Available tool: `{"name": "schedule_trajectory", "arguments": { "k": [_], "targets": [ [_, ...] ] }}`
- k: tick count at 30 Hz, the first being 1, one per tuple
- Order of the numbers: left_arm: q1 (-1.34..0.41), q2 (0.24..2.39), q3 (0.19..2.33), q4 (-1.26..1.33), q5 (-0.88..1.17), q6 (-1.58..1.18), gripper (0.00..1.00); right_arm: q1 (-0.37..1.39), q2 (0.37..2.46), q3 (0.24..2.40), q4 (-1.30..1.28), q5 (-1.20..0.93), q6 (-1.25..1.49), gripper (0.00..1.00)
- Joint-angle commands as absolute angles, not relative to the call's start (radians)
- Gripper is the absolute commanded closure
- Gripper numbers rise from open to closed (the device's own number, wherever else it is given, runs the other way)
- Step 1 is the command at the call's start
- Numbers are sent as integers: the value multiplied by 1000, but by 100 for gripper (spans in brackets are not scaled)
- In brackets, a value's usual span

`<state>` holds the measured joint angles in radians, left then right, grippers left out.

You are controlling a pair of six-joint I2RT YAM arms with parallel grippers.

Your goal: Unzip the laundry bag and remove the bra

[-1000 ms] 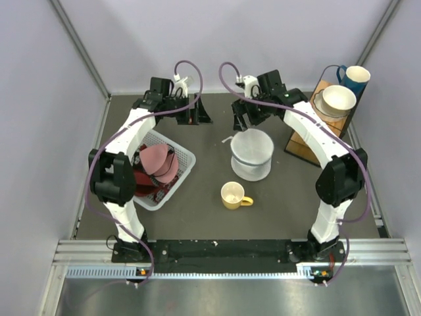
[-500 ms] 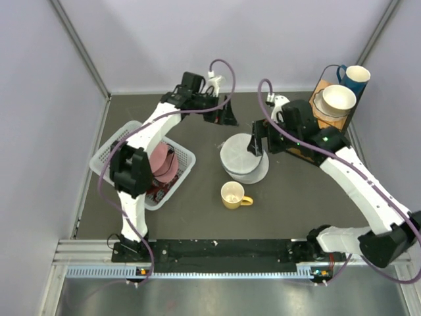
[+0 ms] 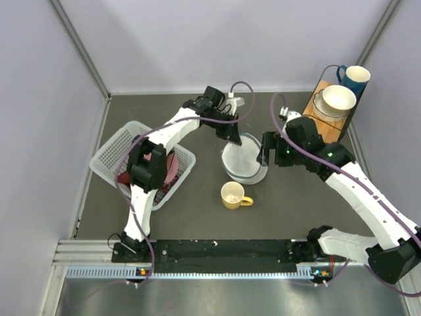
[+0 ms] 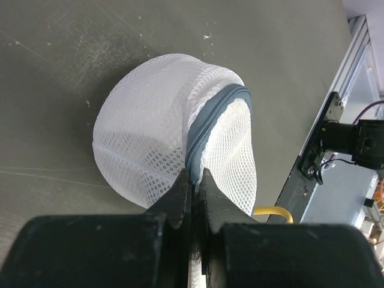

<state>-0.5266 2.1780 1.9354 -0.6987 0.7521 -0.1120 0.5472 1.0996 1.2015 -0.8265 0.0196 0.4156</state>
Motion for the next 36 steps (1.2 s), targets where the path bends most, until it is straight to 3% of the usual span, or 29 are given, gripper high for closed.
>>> {"name": "schedule_trajectory", "arguments": {
  "k": [1,6,9,13,15,16,19,21,29,36],
  "targets": [
    [-476,2076,1939,-663,733,-225,100,549,1123,1152,-833,95,505,11],
    [-370,1938,1752,-395,660,-617,100,552,1199,1172,-786,95,545,11],
    [-353,1828,1565,-260,505,-838,100,560,1245,1212,-735,91,535,11],
    [-373,1704,1266,-80,471,-985,97,564,1311,1287,-713,94,500,11],
    [-377,1680,1256,-106,489,-957,79,565,1336,1316,-707,91,483,11],
    [-379,1669,1258,-174,474,-934,54,563,1342,1321,-703,87,479,11],
    [-379,1617,1310,-311,376,-809,17,564,1351,1322,-693,81,471,10],
    [-377,1591,1371,-362,324,-714,1,564,1354,1318,-690,77,466,10],
    [-370,1699,1572,-544,147,-434,1,568,1341,1295,-683,43,469,10],
    [-370,1854,1680,-643,339,-246,5,578,1325,1272,-684,25,465,10]
  ]
}}
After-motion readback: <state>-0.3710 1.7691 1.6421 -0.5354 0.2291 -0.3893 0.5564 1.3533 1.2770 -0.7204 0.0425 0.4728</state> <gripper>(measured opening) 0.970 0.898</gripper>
